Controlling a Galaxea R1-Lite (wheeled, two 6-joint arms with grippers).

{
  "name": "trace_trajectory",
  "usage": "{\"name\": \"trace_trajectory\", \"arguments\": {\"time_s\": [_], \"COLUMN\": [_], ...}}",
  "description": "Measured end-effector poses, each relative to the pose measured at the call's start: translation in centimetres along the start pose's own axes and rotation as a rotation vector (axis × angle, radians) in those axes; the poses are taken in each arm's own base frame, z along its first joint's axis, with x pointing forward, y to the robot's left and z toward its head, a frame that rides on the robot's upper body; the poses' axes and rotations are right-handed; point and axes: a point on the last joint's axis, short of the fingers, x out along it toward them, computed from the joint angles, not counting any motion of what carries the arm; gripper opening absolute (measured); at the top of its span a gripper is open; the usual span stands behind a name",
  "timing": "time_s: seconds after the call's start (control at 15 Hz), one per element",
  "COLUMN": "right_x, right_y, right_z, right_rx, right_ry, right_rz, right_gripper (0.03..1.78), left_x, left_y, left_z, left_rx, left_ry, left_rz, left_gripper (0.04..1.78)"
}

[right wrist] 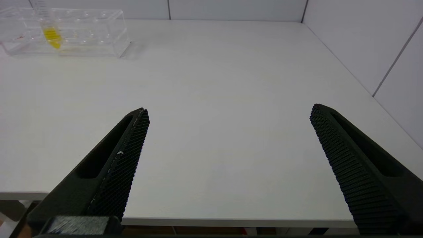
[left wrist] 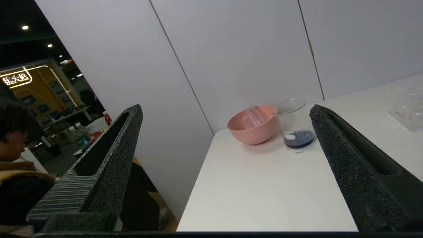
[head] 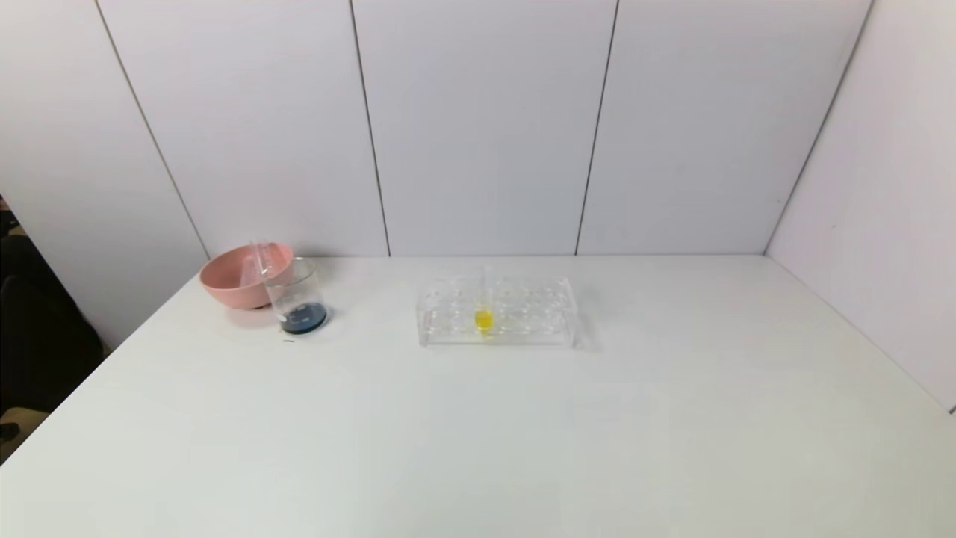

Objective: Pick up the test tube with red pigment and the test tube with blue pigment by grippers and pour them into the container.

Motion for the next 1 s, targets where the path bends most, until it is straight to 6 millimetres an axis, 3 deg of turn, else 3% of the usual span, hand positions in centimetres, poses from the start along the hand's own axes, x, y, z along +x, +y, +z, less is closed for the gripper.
{"name": "trace_trajectory", "arguments": {"time_s": [0.27,0.53,0.73,1.0], "right_x": [0.0,0.0,0.0,0.0], "right_y": [0.0,0.0,0.0,0.0], "right_z": [0.0,0.0,0.0,0.0], "right_rx": [0.0,0.0,0.0,0.0], "right_ry": [0.0,0.0,0.0,0.0], "right_rz": [0.0,0.0,0.0,0.0], "right_gripper": [1.77,1.77,1.77,1.78], "left_x": [-1.9,-3.1,-3.6,-3.8], "left_y": [-1.3,-2.3,-2.9,-3.1], "left_z": [-3.4,-5.8,-7.1,-7.6], "left_rx": [-0.018,-0.008,-0.025,-0.234], "left_ry": [-0.003,0.121,0.232,0.296], "left_rz": [-0.023,-0.09,-0.15,-0.16], "left_gripper": [1.76,1.76,1.76,1.76]}}
